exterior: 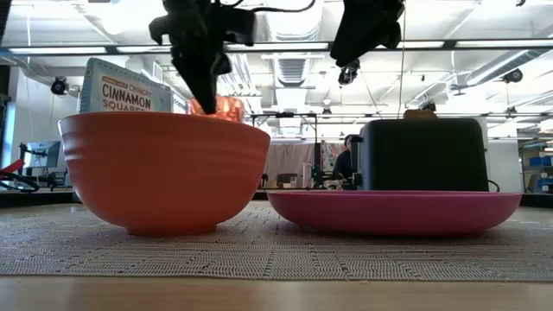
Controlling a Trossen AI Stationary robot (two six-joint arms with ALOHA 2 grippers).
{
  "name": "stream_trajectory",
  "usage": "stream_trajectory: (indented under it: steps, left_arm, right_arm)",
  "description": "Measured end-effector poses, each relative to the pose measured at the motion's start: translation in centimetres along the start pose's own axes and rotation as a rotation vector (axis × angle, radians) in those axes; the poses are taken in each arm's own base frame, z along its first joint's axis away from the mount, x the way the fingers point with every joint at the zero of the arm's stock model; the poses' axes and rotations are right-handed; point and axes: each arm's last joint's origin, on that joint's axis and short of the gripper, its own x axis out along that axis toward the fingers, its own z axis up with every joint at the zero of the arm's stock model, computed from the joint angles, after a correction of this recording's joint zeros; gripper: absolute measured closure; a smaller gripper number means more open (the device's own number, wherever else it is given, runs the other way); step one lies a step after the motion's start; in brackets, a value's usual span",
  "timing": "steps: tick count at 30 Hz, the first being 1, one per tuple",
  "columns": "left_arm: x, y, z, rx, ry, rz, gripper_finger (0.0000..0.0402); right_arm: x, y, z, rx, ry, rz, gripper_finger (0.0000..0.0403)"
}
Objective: Arrange a breakfast setting
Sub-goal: Put the orange cup to the top of the orange bowl on the gray mat
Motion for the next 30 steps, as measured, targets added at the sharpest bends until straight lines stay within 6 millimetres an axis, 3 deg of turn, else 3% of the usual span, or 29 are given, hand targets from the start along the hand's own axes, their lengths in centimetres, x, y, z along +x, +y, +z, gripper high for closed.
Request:
stream_trajectory:
  steps: [10,18,30]
  left_arm:
    - [1.5,-2.8,2.8,0.138,-0.034,-0.043,0.0402]
    - [3.1,-4.3,3.4,0.192,-0.026,-0.086,0.0402]
    - [3.2,-4.8,3.5,0.202,-0.051,-0.11,0.0395]
  right_arm:
    - [0.0,0.0,0.0,0.0,0.0,0.0,0.0274]
    - [0.0,0.0,0.0,-0.001,0.002,0.002,0.0275]
    - [0.0,0.0,0.0,-0.001,0.001,0.0,0.0273]
